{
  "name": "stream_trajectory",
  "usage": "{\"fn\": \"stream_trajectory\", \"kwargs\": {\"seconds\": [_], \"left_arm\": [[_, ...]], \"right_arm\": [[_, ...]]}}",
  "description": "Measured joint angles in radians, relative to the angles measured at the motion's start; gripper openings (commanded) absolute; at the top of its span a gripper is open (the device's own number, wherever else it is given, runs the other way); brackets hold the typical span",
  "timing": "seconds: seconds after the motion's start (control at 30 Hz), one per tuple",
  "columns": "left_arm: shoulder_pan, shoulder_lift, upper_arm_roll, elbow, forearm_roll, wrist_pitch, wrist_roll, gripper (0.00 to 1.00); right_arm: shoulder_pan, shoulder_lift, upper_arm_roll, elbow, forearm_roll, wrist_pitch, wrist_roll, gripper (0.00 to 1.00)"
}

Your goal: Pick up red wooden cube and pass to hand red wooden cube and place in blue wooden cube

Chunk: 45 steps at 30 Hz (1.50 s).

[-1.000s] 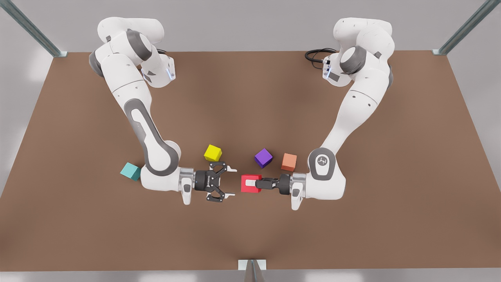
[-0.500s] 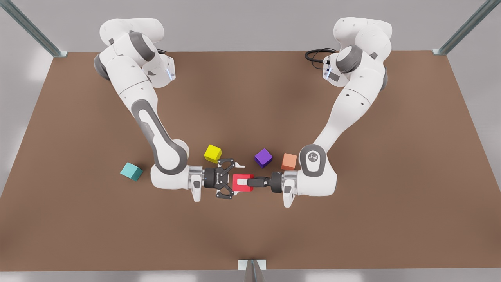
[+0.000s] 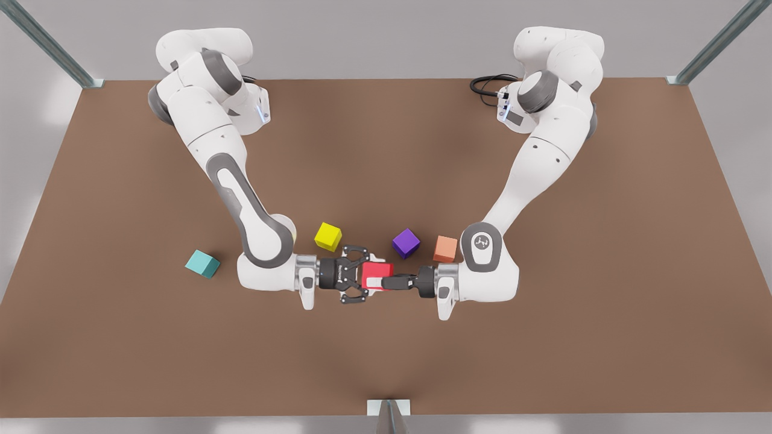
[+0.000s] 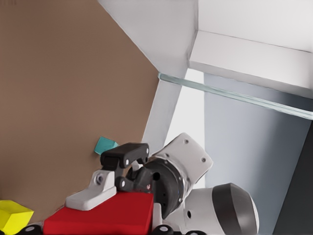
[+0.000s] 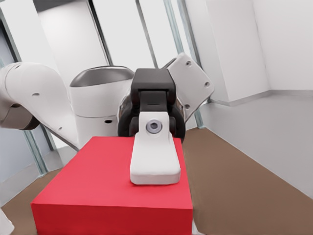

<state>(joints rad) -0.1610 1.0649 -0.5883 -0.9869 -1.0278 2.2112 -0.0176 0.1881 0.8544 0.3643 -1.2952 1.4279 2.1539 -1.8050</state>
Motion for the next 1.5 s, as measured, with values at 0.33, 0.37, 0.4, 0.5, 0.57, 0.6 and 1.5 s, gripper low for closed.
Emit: {"fn": "stream_trajectory", "kwargs": {"seconds": [0.33, 0.37, 0.4, 0.5, 0.57, 0.6, 1.5], "left_arm": [[-0.003, 0.002, 0.000, -0.001, -0.003, 0.001, 0.011, 1.00], [0.000, -0.001, 0.000, -0.002, -0.003, 0.000, 0.012, 1.00], [0.007, -0.003, 0.000, -0.003, -0.002, -0.002, 0.012, 1.00], [0.076, -0.011, -0.001, -0.009, 0.003, -0.046, 0.014, 1.00], [0.156, -0.028, -0.001, -0.019, 0.020, -0.111, 0.014, 1.00], [0.197, -0.040, -0.001, -0.020, 0.043, -0.152, 0.010, 1.00], [0.097, -0.783, 0.492, -0.506, 1.055, -0.710, -0.070, 1.00]], "right_arm": [[-0.008, -0.002, -0.003, 0.000, 0.001, -0.006, -0.001, 0.62], [-0.010, -0.002, -0.003, 0.000, 0.000, -0.007, -0.001, 0.62], [-0.011, -0.002, -0.003, 0.000, 0.000, -0.008, -0.001, 0.62], [-0.014, -0.002, -0.003, 0.000, 0.000, -0.010, 0.000, 0.63], [-0.020, -0.002, -0.005, 0.000, -0.002, -0.012, 0.001, 0.63], [-0.030, -0.006, -0.011, 0.002, -0.018, -0.014, 0.001, 0.62], [-0.309, -0.363, -0.190, -0.364, -1.794, -0.274, 0.561, 0.60]]}}
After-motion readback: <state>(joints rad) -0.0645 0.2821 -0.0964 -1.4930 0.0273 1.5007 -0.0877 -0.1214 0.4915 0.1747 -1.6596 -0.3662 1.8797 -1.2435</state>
